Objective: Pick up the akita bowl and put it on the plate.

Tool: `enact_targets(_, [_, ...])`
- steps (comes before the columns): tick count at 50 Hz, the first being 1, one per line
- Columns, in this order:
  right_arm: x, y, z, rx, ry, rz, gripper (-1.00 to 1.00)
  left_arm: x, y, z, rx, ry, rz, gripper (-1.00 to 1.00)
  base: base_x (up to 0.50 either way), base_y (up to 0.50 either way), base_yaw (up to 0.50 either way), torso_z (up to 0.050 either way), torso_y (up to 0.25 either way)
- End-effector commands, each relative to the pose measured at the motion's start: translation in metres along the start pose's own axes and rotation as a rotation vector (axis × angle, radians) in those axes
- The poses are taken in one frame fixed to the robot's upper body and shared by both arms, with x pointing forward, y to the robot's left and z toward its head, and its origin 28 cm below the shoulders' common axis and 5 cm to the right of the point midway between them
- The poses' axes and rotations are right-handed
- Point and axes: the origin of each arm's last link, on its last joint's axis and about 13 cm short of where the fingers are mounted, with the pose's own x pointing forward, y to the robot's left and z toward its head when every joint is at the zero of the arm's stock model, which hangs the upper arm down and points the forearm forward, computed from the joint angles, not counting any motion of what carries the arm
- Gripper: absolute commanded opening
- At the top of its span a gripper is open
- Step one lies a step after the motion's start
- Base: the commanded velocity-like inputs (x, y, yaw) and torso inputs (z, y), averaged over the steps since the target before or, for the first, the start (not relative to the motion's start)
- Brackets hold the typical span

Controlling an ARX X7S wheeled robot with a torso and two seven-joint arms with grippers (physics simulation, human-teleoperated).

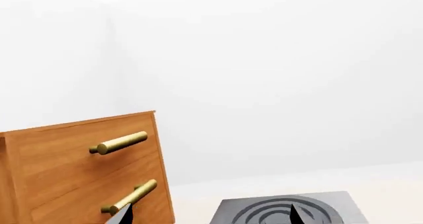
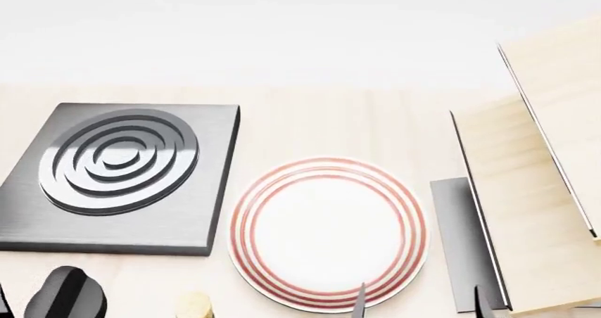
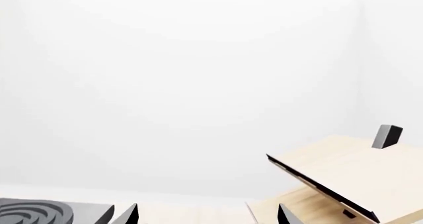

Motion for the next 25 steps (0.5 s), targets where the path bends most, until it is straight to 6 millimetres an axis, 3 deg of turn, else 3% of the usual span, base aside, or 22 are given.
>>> enact_targets(1, [0.000,0.001,-0.002,-0.003,0.003,0.004,1.00,0.002,0.015,-0.001,0.051,0.010,0.074,1.00,0.00,0.00,0.00,0.000,0.000])
enact_targets(25, [-0.001,0.003,-0.005,-0.008,0.008,0.008,1.00,0.004,0.039,0.007,0.157,0.024,0.174,1.00,0.00,0.00,0.00,0.000,0.000])
